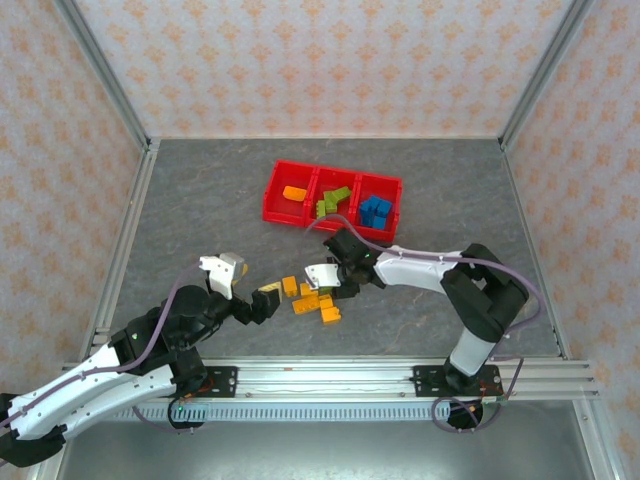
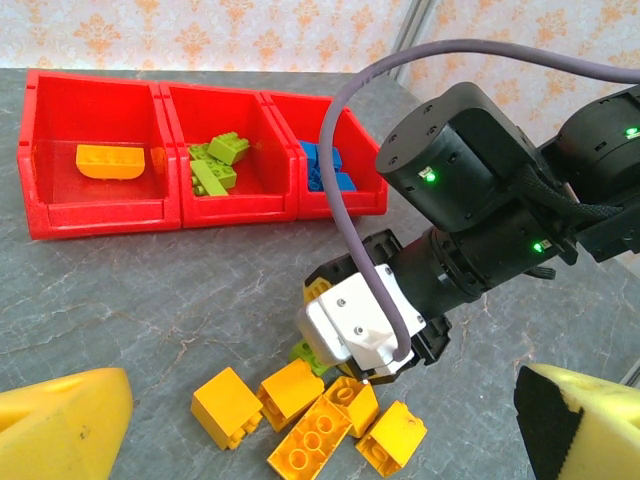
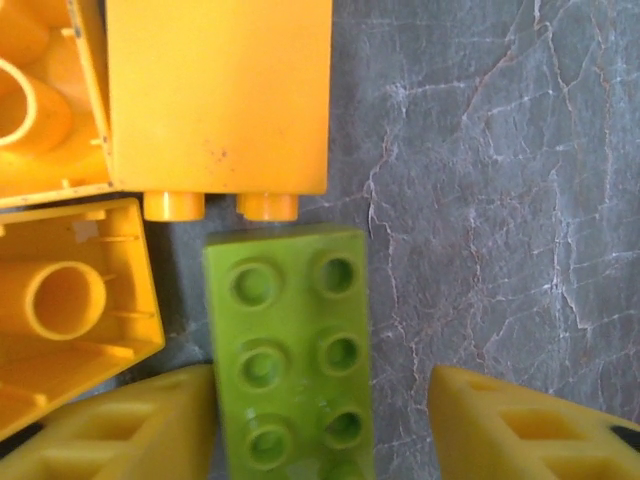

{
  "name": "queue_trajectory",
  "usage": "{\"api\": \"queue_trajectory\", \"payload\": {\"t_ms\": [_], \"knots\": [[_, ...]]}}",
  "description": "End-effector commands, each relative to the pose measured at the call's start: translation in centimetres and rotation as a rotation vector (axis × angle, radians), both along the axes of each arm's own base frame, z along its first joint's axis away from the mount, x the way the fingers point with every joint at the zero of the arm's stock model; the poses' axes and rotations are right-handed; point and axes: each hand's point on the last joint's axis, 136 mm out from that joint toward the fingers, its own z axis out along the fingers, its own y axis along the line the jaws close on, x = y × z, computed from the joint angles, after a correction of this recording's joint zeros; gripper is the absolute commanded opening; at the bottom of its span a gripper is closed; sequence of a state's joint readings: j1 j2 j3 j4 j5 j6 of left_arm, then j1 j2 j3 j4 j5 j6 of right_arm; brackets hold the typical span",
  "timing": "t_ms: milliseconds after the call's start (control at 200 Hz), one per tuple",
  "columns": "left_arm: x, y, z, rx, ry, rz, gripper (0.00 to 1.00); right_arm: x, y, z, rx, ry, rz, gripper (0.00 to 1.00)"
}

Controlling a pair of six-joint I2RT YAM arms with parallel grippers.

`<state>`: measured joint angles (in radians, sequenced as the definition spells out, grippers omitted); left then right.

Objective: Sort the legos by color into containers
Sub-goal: Pick up the lego from the bottom-center of the table, then place the lego in the container.

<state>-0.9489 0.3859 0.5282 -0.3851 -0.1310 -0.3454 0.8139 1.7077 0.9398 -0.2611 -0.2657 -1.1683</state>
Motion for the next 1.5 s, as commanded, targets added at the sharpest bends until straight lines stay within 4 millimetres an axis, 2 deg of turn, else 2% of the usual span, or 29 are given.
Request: {"api": "queue_trajectory", "payload": {"t_ms": [0, 265, 375, 461, 536, 716, 886, 986, 1031, 1081, 1191, 1251, 1377, 1492], "knots": [[-0.1, -0.1, -0.1, -0.001, -0.009, -0.011, 0.99, -0.5, 0.0, -0.7, -0.028, 0.032, 0.022, 0.50], [0.0, 0.0, 0.0, -0.001, -0.011, -0.005, 0.99, -1.5, -0.8, -1.7, -0.043, 0.050, 0.006, 0.32], [0.0, 0.1, 0.0, -0.002, -0.013, -0.001, 0.99, -1.3, -0.9, -0.7, -0.003, 0.041, -0.052, 0.22], [0.0, 0.1, 0.1, -0.003, -0.014, 0.002, 0.99, -0.8, -0.5, 0.8, 0.061, 0.046, -0.158, 0.21], [0.0, 0.2, 0.1, -0.004, -0.015, 0.004, 0.99, -1.3, -0.6, 1.8, 0.104, 0.055, -0.181, 0.21], [0.0, 0.1, 0.0, -0.001, -0.010, 0.002, 0.99, -1.0, -0.8, 6.0, 0.276, 0.000, -0.303, 0.13], [0.0, -0.1, -0.2, 0.006, -0.003, -0.003, 0.99, 0.3, -0.1, 12.3, 0.510, -0.050, -0.431, 0.10], [0.0, -0.2, -0.4, 0.010, 0.002, -0.008, 0.99, 2.2, 0.2, 15.9, 0.643, -0.069, -0.550, 0.05], [0.0, -0.2, -0.5, 0.013, 0.004, -0.008, 0.99, 3.3, 0.2, 17.0, 0.675, -0.062, -0.628, 0.00], [0.0, -0.2, -0.5, 0.013, 0.005, -0.007, 0.99, 4.8, 0.2, 17.7, 0.686, -0.053, -0.717, 0.00], [0.0, -0.1, -0.4, 0.010, 0.003, -0.003, 0.99, 7.8, 0.2, 18.0, 0.696, -0.036, -0.868, 0.00], [0.0, -0.1, -0.4, 0.009, 0.002, -0.001, 0.99, 9.5, 0.4, 17.4, 0.692, -0.003, -0.952, 0.00], [0.0, 0.0, -0.4, 0.007, 0.001, 0.003, 0.99, 12.8, 0.9, 15.6, 0.644, 0.080, -1.115, 0.00], [0.1, 0.1, -0.3, 0.007, 0.000, 0.009, 0.99, 14.8, 1.0, 13.1, 0.560, 0.093, -1.221, 0.00]]}}
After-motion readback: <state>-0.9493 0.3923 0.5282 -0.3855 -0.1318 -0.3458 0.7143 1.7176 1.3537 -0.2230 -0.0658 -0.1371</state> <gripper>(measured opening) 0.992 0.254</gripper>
